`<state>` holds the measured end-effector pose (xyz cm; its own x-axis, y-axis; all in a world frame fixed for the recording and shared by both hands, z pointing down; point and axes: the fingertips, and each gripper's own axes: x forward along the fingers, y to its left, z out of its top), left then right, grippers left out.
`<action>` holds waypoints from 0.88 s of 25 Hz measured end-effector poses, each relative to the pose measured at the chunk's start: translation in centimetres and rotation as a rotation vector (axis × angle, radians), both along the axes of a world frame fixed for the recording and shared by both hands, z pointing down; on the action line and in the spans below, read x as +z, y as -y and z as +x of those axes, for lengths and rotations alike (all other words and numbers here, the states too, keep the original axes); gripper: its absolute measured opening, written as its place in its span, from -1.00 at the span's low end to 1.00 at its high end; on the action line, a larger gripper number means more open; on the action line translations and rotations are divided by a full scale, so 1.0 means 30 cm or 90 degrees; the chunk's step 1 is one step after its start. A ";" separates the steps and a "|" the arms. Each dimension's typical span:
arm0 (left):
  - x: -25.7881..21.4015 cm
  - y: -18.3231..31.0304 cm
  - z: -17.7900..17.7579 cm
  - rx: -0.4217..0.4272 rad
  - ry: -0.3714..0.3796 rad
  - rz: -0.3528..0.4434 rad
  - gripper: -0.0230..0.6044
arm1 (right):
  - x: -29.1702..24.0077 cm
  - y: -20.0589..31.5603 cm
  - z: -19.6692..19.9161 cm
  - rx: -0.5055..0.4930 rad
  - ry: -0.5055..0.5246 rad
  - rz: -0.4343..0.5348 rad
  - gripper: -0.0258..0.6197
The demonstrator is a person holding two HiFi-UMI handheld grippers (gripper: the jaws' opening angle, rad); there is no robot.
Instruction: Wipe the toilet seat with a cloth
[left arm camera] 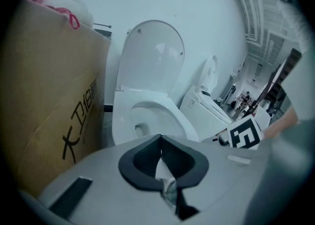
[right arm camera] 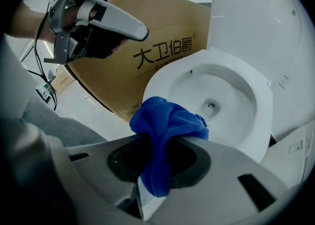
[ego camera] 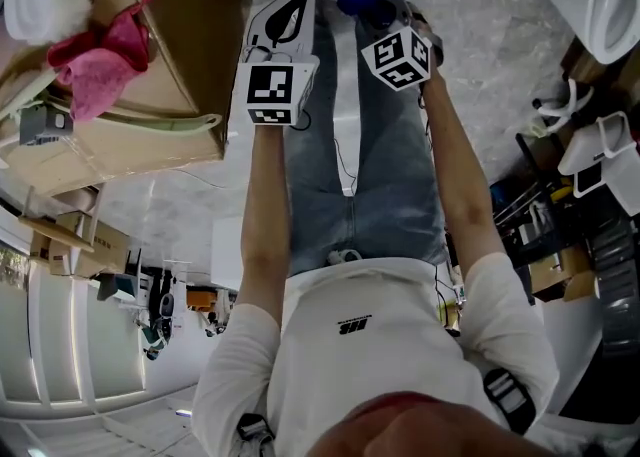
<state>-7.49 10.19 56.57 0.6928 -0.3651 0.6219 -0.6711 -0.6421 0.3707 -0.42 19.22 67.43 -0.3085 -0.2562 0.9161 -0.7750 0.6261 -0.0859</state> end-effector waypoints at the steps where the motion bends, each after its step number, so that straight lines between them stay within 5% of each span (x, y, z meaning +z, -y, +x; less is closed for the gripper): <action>1: 0.000 0.001 -0.010 -0.005 0.001 -0.001 -0.89 | -0.001 0.005 -0.012 -0.006 0.002 0.000 -0.64; 22: 0.034 0.063 -0.138 -0.117 0.016 -0.019 -0.89 | 0.003 0.145 -0.199 -0.168 0.047 -0.001 -0.64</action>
<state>-11.62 8.31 57.58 0.6006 -0.4653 0.6502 -0.7851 -0.4973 0.3693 -6.40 14.86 67.51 -0.4308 -0.1561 0.8889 -0.5763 0.8055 -0.1378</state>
